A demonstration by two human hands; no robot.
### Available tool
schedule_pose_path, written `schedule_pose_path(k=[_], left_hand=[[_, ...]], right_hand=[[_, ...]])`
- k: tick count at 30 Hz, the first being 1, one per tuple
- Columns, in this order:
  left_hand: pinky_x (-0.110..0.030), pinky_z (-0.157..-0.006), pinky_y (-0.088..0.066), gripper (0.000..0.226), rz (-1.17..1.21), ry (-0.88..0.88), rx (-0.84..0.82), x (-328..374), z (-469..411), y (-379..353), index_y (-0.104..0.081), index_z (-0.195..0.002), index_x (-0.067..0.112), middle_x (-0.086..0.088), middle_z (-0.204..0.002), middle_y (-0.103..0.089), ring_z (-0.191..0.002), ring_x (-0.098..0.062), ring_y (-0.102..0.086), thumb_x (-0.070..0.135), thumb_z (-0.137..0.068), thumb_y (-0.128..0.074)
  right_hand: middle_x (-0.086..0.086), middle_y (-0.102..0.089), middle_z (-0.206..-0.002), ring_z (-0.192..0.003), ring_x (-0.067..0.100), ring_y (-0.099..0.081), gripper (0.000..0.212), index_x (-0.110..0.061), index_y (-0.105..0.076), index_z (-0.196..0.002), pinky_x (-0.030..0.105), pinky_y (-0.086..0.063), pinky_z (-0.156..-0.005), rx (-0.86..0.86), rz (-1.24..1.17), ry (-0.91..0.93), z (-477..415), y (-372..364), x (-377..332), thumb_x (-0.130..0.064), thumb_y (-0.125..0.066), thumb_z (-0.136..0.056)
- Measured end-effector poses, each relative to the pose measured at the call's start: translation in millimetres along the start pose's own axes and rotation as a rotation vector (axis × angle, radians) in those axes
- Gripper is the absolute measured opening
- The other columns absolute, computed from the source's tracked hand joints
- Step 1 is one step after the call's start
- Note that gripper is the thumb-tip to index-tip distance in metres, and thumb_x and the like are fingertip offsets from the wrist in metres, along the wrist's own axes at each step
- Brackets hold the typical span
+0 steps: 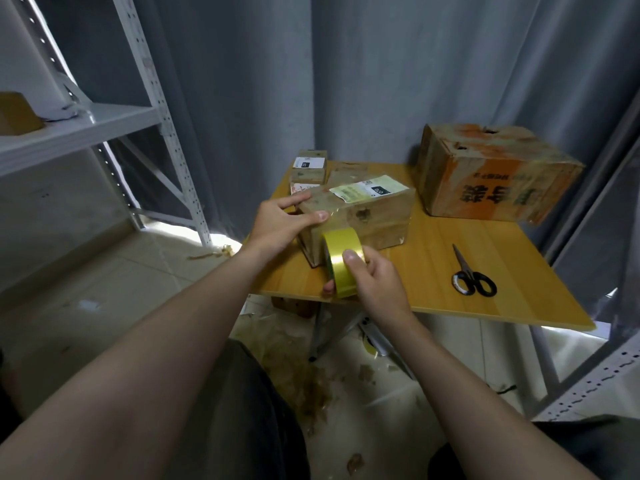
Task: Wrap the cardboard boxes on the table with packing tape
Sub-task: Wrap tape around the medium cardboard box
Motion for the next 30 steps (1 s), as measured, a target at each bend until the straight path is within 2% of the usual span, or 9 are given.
schedule_pose_path(k=[2, 5, 7, 11, 18, 21, 23, 27, 30], left_hand=[[0.003, -0.075, -0.044, 0.065, 0.021, 0.036, 0.030, -1.0, -2.7, 3.0, -0.075, -0.127, 0.029, 0.025, -0.110, -0.066, -0.092, 0.028, -0.057, 0.050, -0.068, -0.093], [-0.010, -0.087, -0.049, 0.054, 0.071, 0.093, 0.103, -1.8, -6.4, 8.2, -0.080, -0.116, 0.029, 0.015, -0.117, -0.074, -0.105, 0.008, -0.065, 0.055, -0.069, -0.089], [-0.019, -0.090, -0.055, 0.049, 0.111, 0.166, 0.142, -4.4, -7.4, 9.4, -0.084, -0.106, 0.030, 0.017, -0.104, -0.079, -0.100, -0.001, -0.072, 0.061, -0.068, -0.086], [-0.009, -0.057, -0.048, 0.052, 0.111, 0.265, 0.193, -1.8, -9.2, 11.4, -0.085, -0.097, 0.029, 0.020, -0.081, -0.078, -0.071, 0.008, -0.070, 0.071, -0.067, -0.080], [-0.012, -0.044, -0.046, 0.053, 0.134, 0.352, 0.235, -5.2, -6.3, 14.7, -0.084, -0.094, 0.019, 0.007, -0.090, -0.080, -0.079, -0.007, -0.072, 0.068, -0.072, -0.080], [-0.015, -0.038, -0.042, 0.058, 0.127, 0.393, 0.217, -5.8, -5.2, 13.3, -0.081, -0.093, 0.017, 0.003, -0.090, -0.080, -0.068, -0.014, -0.074, 0.070, -0.070, -0.079], [-0.018, -0.034, -0.043, 0.066, 0.164, 0.446, 0.182, -9.7, -2.2, 8.4, -0.077, -0.098, 0.012, -0.001, -0.094, -0.079, -0.058, -0.020, -0.075, 0.070, -0.068, -0.080], [-0.031, -0.046, -0.058, 0.082, 0.242, 0.533, 0.146, -16.5, 2.2, 0.1, -0.068, -0.122, 0.009, -0.006, -0.114, -0.072, -0.078, -0.032, -0.078, 0.069, -0.068, -0.082], [-0.022, -0.032, -0.040, 0.087, 0.203, 0.655, 0.073, -26.8, 7.3, -7.4, -0.061, -0.131, 0.014, -0.012, -0.115, -0.073, -0.081, -0.037, -0.078, 0.076, -0.071, -0.075]], right_hand=[[0.013, -0.077, -0.075, -0.070, 0.029, -0.077, 0.036, -0.016, -0.069, -0.106, 0.036, -0.062, -0.062, 0.035, -0.049, 0.028, 0.9, 4.8, -10.7, -0.048, -0.054, -0.101], [0.014, -0.073, -0.069, -0.058, 0.030, -0.074, 0.043, -0.012, -0.069, -0.092, 0.032, -0.058, -0.048, 0.114, -0.029, 0.024, 0.5, 11.0, -22.2, -0.053, -0.058, -0.098], [0.014, -0.072, -0.068, -0.055, 0.031, -0.073, 0.047, -0.007, -0.067, -0.089, 0.039, -0.060, -0.047, 0.157, -0.003, -0.022, 1.4, 14.8, -19.4, -0.051, -0.059, -0.101], [0.015, -0.070, -0.060, -0.052, 0.033, -0.071, 0.051, -0.003, -0.069, -0.088, 0.041, -0.061, -0.048, 0.173, 0.005, -0.112, 5.3, 20.1, -12.4, -0.049, -0.054, -0.105], [0.017, -0.073, -0.066, -0.055, 0.033, -0.073, 0.048, -0.006, -0.067, -0.089, 0.038, -0.059, -0.050, 0.162, -0.006, -0.146, 6.9, 21.6, -16.2, -0.051, -0.058, -0.101], [0.017, -0.072, -0.064, -0.054, 0.034, -0.073, 0.049, -0.006, -0.068, -0.089, 0.038, -0.060, -0.051, 0.160, 0.000, -0.164, 8.2, 23.3, -16.9, -0.051, -0.057, -0.102], [0.016, -0.072, -0.062, -0.054, 0.032, -0.073, 0.050, -0.005, -0.067, -0.091, 0.039, -0.061, -0.052, 0.168, 0.043, -0.184, 6.0, 23.2, -18.0, -0.053, -0.055, -0.102], [0.012, -0.072, -0.060, -0.052, 0.028, -0.073, 0.053, -0.004, -0.068, -0.092, 0.036, -0.061, -0.051, 0.150, 0.172, -0.238, -2.2, 20.8, -22.7, -0.052, -0.049, -0.105], [0.010, -0.073, -0.059, -0.051, 0.027, -0.073, 0.050, -0.007, -0.066, -0.090, 0.036, -0.061, -0.051, 0.130, 0.223, -0.259, -5.5, 21.9, -25.6, -0.051, -0.048, -0.105]])
Point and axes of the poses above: each hand's wrist, its own z-axis away from the middle knuckle, its own y-axis out of the back of the hand, x = y × z, the point moved 10 cm from there along -z, towards the middle knuckle
